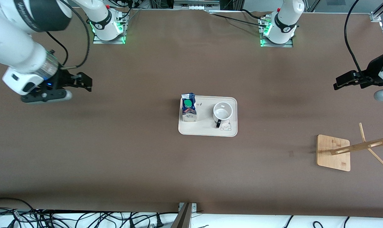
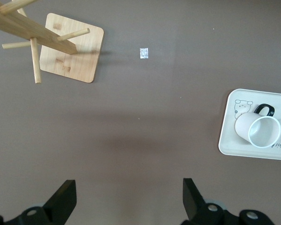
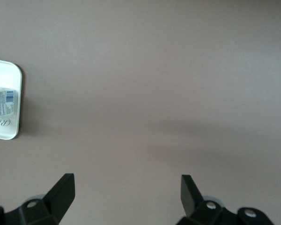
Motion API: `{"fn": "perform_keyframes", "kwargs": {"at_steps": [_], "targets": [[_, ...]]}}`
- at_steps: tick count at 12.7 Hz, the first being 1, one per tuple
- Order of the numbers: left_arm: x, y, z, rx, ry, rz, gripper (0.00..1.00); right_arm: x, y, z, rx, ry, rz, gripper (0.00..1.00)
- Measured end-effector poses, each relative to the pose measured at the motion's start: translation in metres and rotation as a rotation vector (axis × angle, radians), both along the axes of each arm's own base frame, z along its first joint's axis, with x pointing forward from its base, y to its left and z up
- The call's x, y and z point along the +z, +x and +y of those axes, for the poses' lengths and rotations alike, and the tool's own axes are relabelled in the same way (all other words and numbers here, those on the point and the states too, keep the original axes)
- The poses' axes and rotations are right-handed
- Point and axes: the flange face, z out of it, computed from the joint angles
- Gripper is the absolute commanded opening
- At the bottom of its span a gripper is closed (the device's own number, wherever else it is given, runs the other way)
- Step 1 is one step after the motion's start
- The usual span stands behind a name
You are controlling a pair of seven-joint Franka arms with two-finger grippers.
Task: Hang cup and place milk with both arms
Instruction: 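Reach the right gripper toward the milk carton on the tray, then grasp the milk carton with the right gripper and lift it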
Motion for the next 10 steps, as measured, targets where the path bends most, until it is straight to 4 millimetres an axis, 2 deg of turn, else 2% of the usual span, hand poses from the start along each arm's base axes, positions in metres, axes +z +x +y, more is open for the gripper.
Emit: {"fn": "perform_keyframes", "kwargs": {"at_steps": [2, 4, 7, 10], "targets": [[-0.005, 0.003, 0.0, 0.0, 0.0, 0.007, 1.0, 0.004, -0.002, 0.041, 0.002, 0.045, 0.002, 1.0], [-0.011, 0.006, 0.0, 0.001, 0.001, 0.016, 1.0, -0.007, -0.001, 0.095, -0.016, 0.128, 0.023, 1.0], [-0.014, 0.007, 0.0, 0.001, 0.001, 0.021, 1.0, -0.052, 0.008, 0.193, -0.134, 0.176, 0.024, 1.0], [-0.018, 0.009, 0.0, 0.0, 0.001, 0.027, 1.0, -0.112, 0.0, 0.277, -0.207, 0.135, 0.008, 1.0]]}}
